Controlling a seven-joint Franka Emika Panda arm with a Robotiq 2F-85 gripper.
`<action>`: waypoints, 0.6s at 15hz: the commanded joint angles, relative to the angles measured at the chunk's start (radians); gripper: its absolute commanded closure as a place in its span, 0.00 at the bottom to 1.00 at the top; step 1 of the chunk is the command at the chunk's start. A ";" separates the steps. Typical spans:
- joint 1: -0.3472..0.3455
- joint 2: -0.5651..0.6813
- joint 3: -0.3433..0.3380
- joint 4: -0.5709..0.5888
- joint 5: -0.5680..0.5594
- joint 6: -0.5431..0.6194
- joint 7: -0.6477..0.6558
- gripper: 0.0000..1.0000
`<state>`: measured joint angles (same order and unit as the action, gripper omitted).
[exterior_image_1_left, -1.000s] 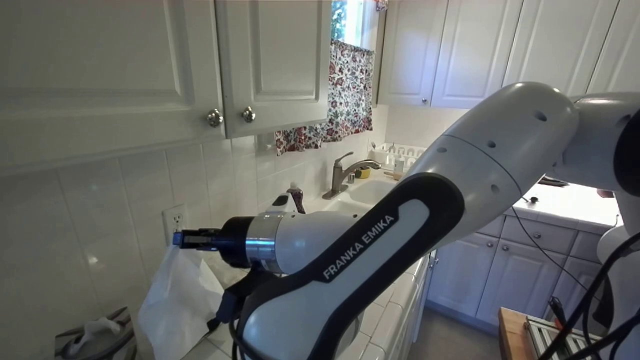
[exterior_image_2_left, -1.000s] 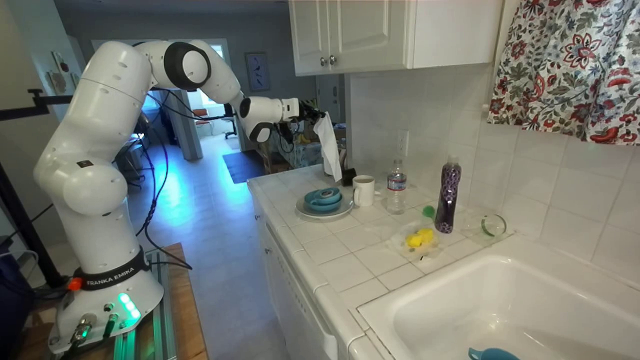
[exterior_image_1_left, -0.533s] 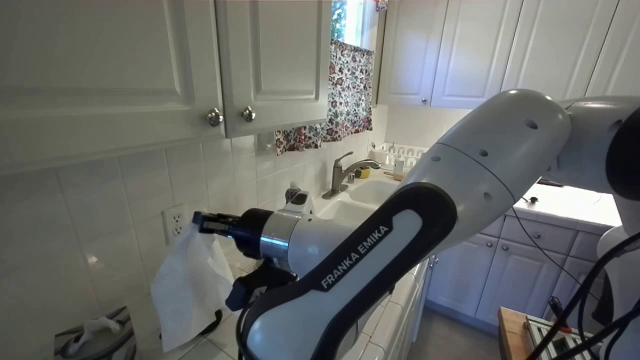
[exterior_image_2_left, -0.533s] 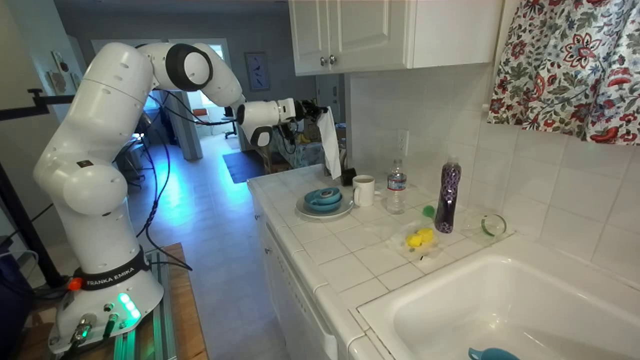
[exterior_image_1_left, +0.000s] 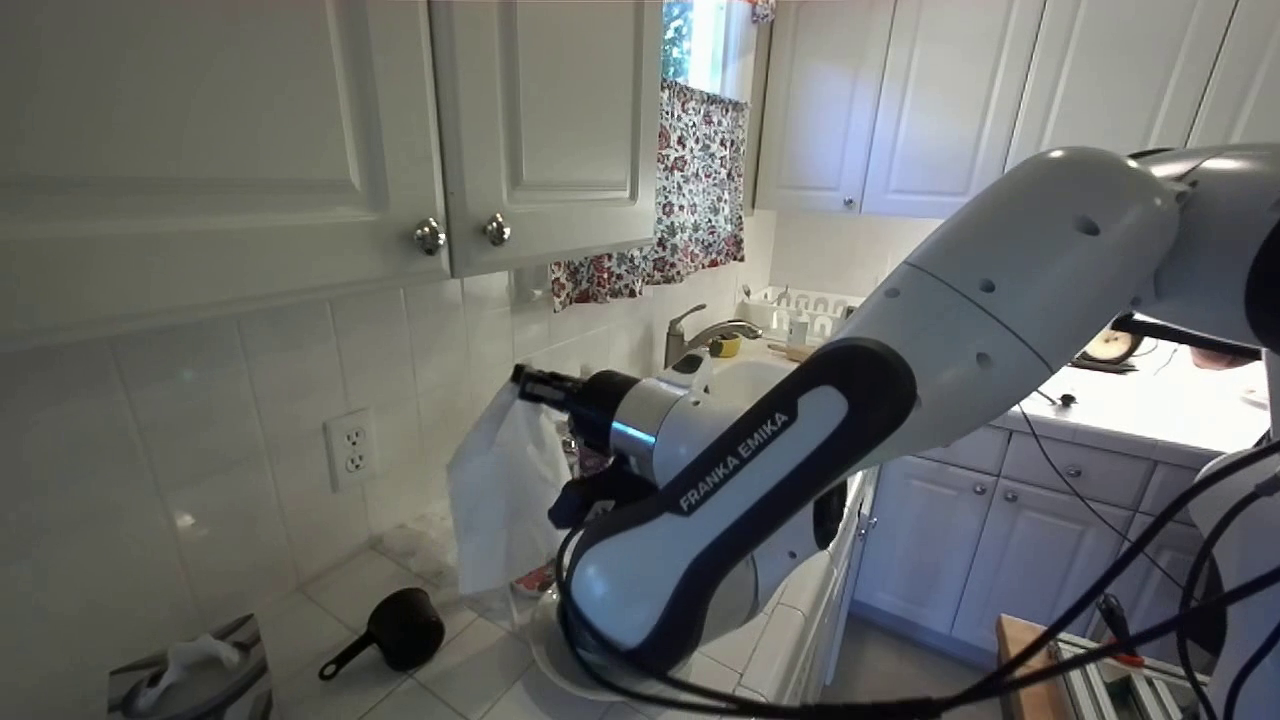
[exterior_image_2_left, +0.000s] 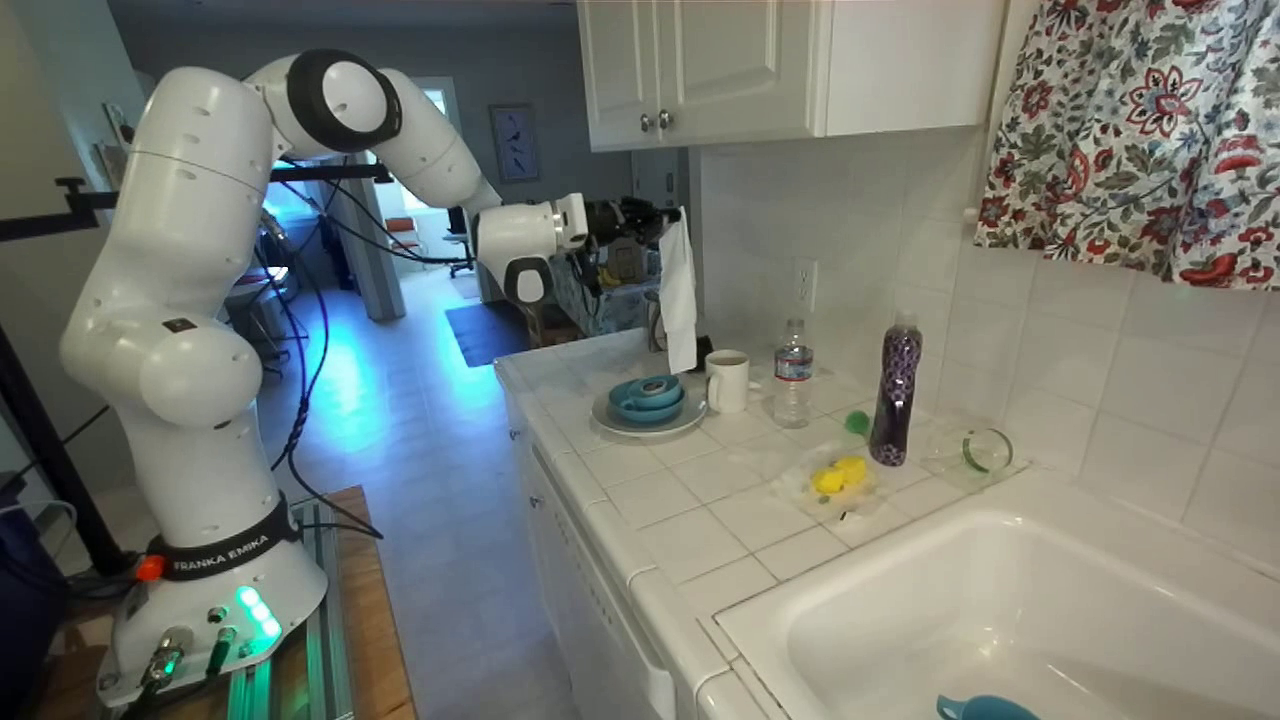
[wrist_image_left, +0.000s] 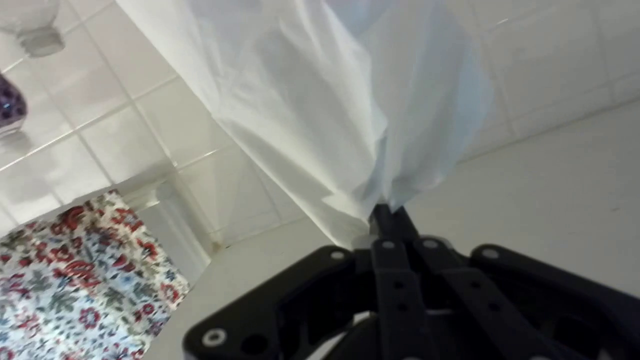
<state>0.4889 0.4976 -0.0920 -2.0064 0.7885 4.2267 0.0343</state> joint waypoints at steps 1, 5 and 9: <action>0.118 -0.116 -0.171 -0.150 0.089 -0.001 0.035 1.00; 0.138 -0.168 -0.212 -0.277 0.142 -0.008 0.015 1.00; -0.085 -0.185 0.024 -0.339 0.133 -0.058 0.029 1.00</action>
<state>0.5308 0.3653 -0.2131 -2.2742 0.9099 4.2110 0.0507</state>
